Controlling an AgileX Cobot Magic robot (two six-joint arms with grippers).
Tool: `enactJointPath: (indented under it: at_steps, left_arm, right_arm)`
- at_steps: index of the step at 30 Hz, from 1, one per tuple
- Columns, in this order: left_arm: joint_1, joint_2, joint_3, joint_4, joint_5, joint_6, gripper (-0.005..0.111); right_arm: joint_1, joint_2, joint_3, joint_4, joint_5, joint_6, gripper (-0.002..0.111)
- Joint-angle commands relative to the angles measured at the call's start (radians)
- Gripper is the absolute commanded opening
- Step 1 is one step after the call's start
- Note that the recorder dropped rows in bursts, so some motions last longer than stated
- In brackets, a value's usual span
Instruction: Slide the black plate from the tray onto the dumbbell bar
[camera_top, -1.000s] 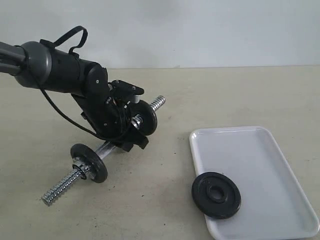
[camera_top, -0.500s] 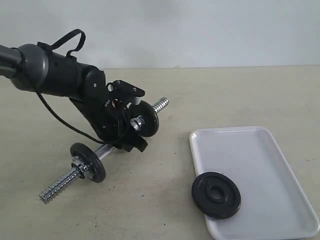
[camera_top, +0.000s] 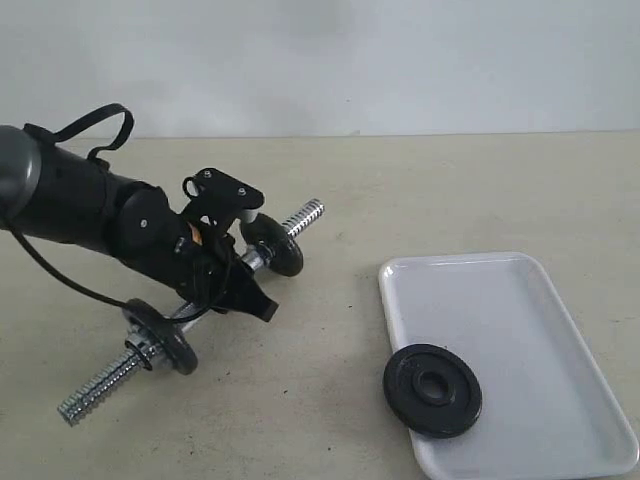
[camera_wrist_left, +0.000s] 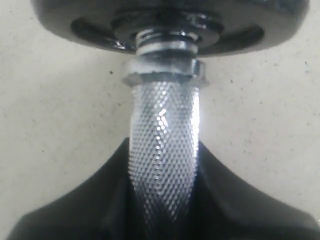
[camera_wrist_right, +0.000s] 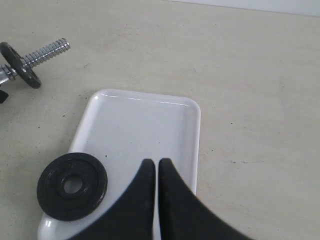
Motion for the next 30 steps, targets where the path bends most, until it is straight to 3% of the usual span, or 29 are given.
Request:
enactJointPath:
  at_steps: [1,10,20,30]
  left_arm:
    - [0.001,-0.041,0.046,-0.004,0.012,0.001,0.004]
    - [0.001,-0.131,0.103,-0.004,-0.009,0.001,0.004]
    - [0.001,-0.217,0.169,0.004,-0.036,0.003,0.004]
    - [0.001,-0.305,0.173,0.004,-0.017,0.007,0.004]
  right_arm:
    - [0.005,-0.003,-0.006,0.004,0.002,-0.008,0.0]
    - [0.005,-0.003,-0.006,0.023,0.006,-0.008,0.0]
    - [0.005,0.001,-0.006,0.123,0.052,-0.182,0.0]
    - [0.005,0.185,-0.006,0.218,0.141,-0.285,0.0]
